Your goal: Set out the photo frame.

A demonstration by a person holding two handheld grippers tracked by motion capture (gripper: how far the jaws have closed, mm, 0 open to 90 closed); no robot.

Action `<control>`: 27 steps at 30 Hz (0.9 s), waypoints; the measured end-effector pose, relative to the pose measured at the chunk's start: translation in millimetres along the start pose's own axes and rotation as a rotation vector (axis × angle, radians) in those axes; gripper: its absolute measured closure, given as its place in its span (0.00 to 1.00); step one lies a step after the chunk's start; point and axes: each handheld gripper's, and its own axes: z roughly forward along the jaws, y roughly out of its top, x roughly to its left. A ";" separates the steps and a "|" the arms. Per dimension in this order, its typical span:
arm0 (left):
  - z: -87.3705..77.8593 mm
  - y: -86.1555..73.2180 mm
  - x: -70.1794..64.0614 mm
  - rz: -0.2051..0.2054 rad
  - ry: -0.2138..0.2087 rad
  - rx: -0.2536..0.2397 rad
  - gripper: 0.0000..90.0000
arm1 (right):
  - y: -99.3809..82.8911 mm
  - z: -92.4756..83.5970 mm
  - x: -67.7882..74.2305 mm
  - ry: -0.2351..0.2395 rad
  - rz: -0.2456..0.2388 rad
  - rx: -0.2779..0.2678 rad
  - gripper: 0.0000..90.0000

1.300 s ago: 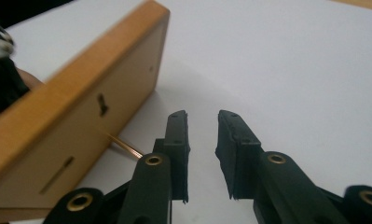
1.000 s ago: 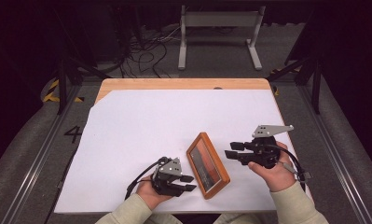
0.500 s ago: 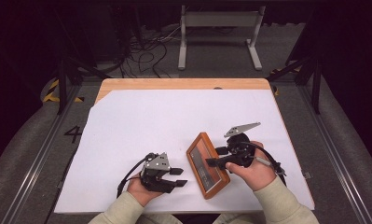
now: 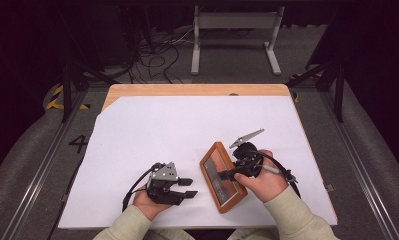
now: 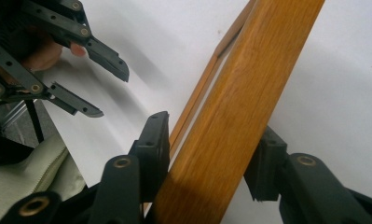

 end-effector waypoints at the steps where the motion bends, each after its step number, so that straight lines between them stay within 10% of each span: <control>1: -0.3 0.0 0.2 0.001 -0.001 -0.001 0.61 | 1.0 -0.8 1.1 -0.012 0.002 0.016 0.69; 14: -17.9 -6.1 11.2 -0.050 0.044 -0.055 0.61 | 18.2 -18.2 -0.9 -0.005 -0.044 0.052 0.78; 27: -47.4 -22.4 24.1 -0.127 0.135 -0.116 0.60 | 74.0 -25.2 -3.8 0.084 -0.405 0.135 0.78</control>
